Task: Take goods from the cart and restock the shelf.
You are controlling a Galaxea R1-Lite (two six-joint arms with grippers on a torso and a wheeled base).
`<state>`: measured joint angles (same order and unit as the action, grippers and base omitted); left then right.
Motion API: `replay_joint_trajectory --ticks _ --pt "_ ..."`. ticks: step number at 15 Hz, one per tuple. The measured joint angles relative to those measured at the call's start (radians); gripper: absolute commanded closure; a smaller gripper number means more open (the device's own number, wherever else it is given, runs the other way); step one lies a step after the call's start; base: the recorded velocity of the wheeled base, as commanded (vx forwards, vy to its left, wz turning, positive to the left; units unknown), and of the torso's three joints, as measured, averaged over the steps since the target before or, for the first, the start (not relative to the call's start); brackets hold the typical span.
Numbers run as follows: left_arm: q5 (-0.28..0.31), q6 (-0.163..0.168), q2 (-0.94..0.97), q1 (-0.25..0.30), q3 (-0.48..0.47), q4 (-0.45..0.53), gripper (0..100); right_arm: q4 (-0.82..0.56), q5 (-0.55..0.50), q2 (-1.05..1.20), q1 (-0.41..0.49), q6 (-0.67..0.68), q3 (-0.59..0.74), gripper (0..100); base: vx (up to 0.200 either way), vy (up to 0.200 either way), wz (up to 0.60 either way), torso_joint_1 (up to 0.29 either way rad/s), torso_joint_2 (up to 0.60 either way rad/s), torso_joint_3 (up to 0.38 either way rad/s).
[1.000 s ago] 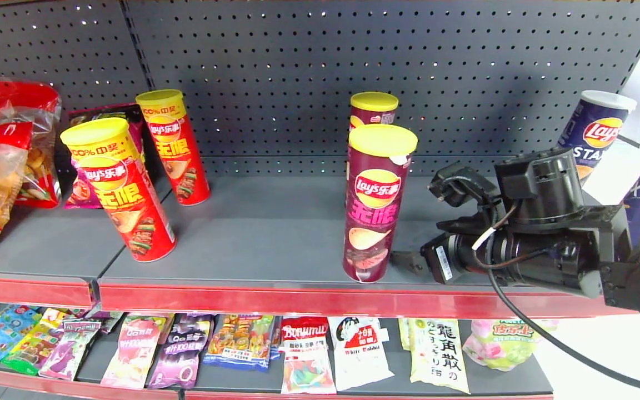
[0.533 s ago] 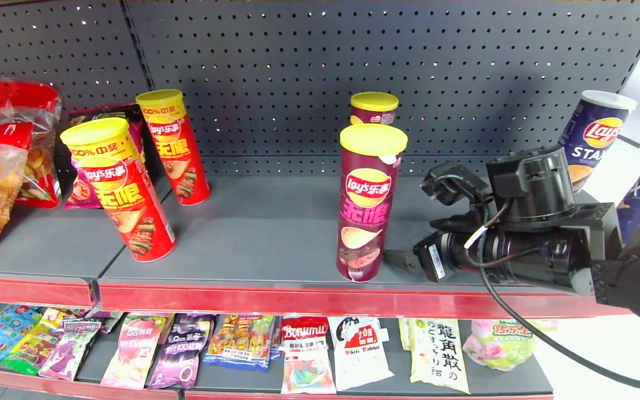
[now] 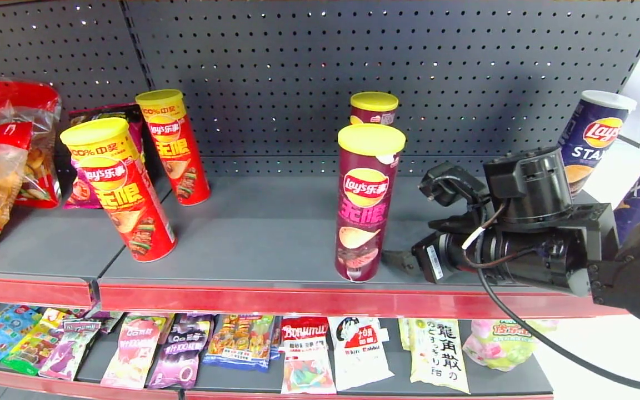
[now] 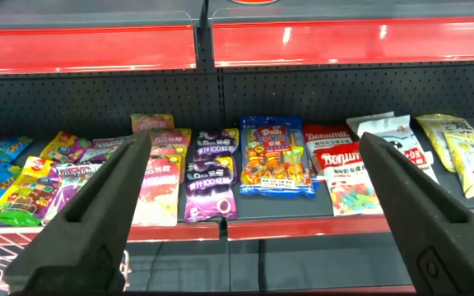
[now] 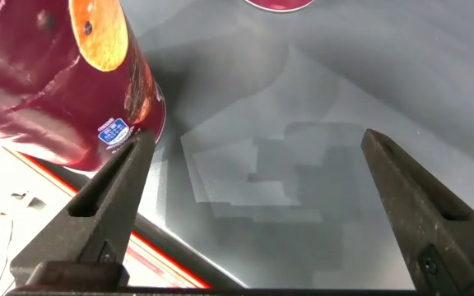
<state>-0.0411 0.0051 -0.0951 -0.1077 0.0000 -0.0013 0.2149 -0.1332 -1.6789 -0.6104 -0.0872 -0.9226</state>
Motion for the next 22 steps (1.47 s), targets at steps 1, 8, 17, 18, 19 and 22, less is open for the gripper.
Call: replay_joint_trajectory --ticks 1,8,17,18,19,22 --pt "0.000 0.000 0.000 0.000 0.000 0.000 0 0.000 0.000 0.000 -0.002 0.001 -0.001 0 0.000 0.000 0.00 0.000 0.00 0.000" --pt "0.000 0.000 0.000 0.000 0.000 0.000 0 0.001 -0.003 0.006 -0.002 0.004 0.013 0 0.000 0.000 0.00 0.000 0.00 0.000" --pt "0.006 0.004 -0.002 -0.002 0.000 0.000 0 -0.003 -0.101 0.357 0.013 0.002 0.182 0 0.000 0.000 0.00 0.000 0.00 0.000" --pt "0.006 0.004 -0.003 -0.010 0.000 0.000 0 -0.005 -0.130 0.438 0.015 0.001 0.219 0 0.000 0.000 0.00 0.000 0.00 0.000" --pt "0.007 0.004 -0.004 -0.016 0.000 0.000 0 -0.007 -0.169 0.526 0.026 0.000 0.261 0 0.000 0.000 0.00 0.000 0.00 0.000" --pt "0.008 0.004 -0.010 -0.034 0.000 0.000 0 -0.044 -0.259 0.781 0.165 -0.001 0.388 0 0.000 0.000 0.00 0.000 0.00 0.000"
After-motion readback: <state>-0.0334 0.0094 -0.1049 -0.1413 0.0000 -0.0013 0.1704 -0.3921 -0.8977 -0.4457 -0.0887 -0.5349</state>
